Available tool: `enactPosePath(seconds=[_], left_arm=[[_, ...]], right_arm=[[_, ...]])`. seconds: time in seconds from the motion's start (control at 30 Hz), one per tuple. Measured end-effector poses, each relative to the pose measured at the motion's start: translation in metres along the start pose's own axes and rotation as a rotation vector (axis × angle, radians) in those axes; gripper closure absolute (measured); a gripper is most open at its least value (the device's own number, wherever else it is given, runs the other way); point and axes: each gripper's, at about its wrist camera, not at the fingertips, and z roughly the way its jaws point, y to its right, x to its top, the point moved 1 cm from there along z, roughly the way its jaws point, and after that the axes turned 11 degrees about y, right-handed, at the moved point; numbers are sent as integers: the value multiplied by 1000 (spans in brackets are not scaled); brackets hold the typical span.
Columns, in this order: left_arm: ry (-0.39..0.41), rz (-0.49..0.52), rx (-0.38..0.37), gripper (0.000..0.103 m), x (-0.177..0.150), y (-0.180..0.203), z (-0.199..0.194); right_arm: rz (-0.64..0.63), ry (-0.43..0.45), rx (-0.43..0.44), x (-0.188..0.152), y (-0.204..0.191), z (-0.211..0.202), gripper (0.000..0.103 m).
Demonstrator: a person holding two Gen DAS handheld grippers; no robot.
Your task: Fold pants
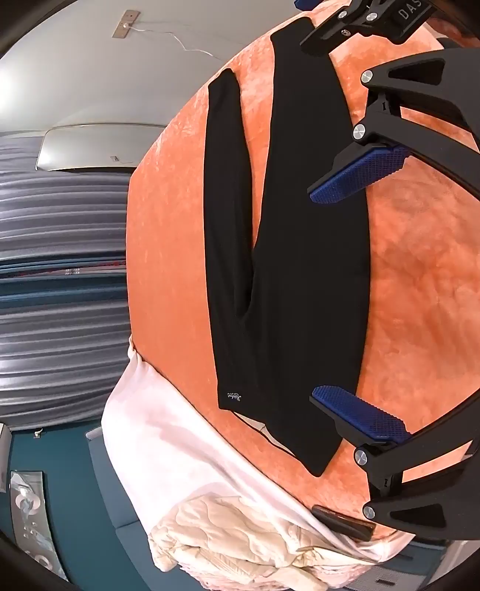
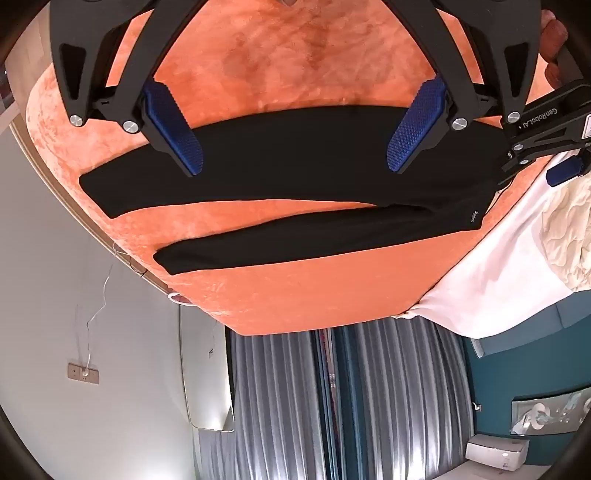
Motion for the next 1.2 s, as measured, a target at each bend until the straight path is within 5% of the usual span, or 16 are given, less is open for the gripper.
enactPosePath(seconds=[1.2], left_arm=[[4,-28,-44,6,6,-2,-4]], right_arm=[[-27,-7,-9,6,-8,2,5]])
